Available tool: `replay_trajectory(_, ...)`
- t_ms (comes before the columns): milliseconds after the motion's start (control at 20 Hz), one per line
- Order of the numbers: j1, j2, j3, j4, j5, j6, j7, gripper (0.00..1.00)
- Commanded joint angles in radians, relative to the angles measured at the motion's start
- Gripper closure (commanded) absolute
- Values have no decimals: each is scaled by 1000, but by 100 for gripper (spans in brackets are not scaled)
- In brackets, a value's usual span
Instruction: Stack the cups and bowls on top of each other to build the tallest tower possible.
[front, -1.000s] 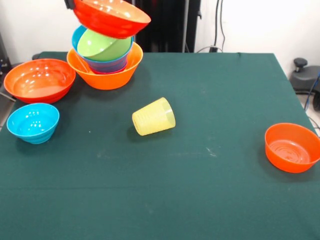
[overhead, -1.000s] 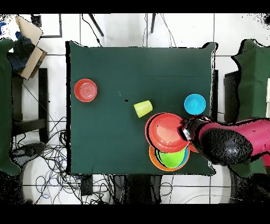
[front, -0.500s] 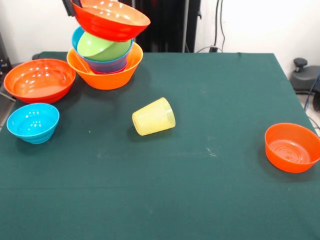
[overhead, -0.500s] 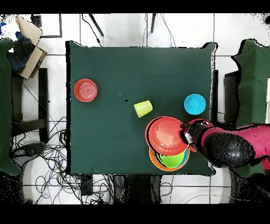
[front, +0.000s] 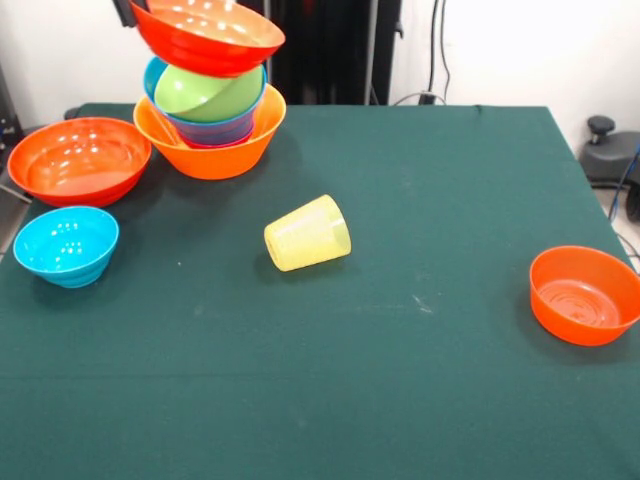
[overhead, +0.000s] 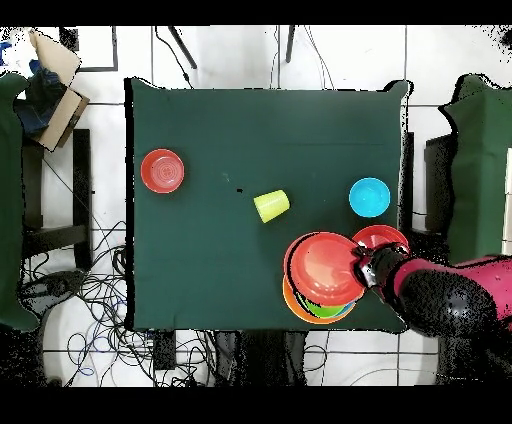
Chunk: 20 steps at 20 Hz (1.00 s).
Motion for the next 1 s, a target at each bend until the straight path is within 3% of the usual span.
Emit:
replay_trajectory(50,-64,-6,-9,104,-86,-31,-351,100)
replay_trajectory(350,-109,-14,6,151,-106,-46,-329,100)
replay_trajectory(850,-122,9,-10,189,-182,-105,-288,100)
replay_trajectory(900,-121,2,-8,194,-185,-116,-277,0)
replay_trajectory(1000,-123,-10,-6,200,-192,-118,-276,0)
